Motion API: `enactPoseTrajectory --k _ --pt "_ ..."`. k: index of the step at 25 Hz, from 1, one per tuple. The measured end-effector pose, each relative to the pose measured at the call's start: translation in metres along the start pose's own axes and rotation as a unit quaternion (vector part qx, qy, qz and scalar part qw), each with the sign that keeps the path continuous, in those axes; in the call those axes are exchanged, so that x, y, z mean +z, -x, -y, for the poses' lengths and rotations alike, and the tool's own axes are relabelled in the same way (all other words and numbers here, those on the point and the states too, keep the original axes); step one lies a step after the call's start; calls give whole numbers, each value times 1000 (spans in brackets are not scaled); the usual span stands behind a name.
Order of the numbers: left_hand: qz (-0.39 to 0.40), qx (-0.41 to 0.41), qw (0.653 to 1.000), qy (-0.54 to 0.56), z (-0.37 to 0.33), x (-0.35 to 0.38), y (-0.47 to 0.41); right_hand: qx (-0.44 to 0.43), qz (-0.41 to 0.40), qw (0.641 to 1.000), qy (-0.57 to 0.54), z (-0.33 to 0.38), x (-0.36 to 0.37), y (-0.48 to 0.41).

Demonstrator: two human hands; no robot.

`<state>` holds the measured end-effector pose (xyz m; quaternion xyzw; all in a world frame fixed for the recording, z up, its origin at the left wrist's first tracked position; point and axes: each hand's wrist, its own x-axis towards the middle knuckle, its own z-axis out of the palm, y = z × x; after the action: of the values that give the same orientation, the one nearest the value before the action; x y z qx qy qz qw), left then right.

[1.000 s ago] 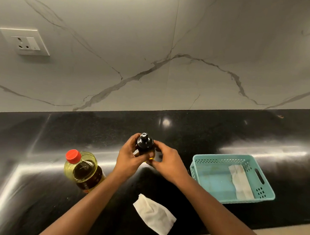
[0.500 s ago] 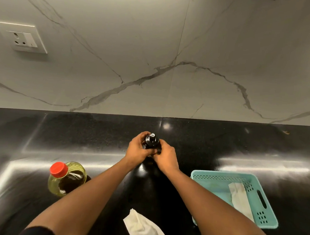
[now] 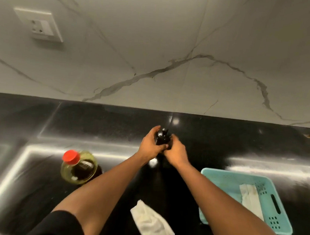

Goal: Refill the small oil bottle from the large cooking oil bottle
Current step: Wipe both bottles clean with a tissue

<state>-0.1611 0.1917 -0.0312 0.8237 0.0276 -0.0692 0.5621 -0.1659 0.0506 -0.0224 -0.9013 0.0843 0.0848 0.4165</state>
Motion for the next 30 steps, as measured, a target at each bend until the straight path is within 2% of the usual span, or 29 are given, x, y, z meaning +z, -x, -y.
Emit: enactPoseTrajectory --k 2,3,6,8,11,13,15,17,18,20,22,23,24,26,28,30 --pt "-41 3 999 -17 -4 -5 26 -7 -23 1000 -1 -3 -2 25" --pt "-66 16 997 -23 -5 -10 47 -41 -25 999 0 -9 2 50" --pt "-122 96 988 -16 -11 -42 138 -159 73 982 70 -38 24 153" --pt "-159 150 975 -48 -17 -73 198 -212 151 944 201 -61 44 205" --pt "-291 217 923 -126 -21 -118 253 -249 124 916 287 -97 66 222" --pt "-381 208 890 -139 -19 -143 262 -270 75 917 284 -111 75 215" --pt "-419 182 877 -146 -15 -164 255 -251 56 947 193 -97 73 207" --pt "-361 153 909 -140 -13 -183 243 -189 13 982 20 -43 63 204" --pt "-317 134 929 -134 -11 -190 236 -169 -4 984 -57 -6 57 204" --pt "-263 118 952 -108 -7 -194 227 -176 -3 970 -165 69 48 203" --pt "-246 123 960 -55 -4 -191 223 -232 39 949 -208 135 48 207" --pt "-246 123 961 -26 -3 -190 223 -271 73 942 -183 160 51 209" --pt "-252 119 960 1 0 -190 223 -316 100 937 -112 178 56 212" --pt "-265 106 957 46 6 -190 222 -410 102 902 86 198 66 213" --pt "-261 116 951 116 11 -189 220 -452 93 865 199 207 65 204" --pt "-258 127 947 145 9 -184 217 -464 81 842 264 216 55 193"
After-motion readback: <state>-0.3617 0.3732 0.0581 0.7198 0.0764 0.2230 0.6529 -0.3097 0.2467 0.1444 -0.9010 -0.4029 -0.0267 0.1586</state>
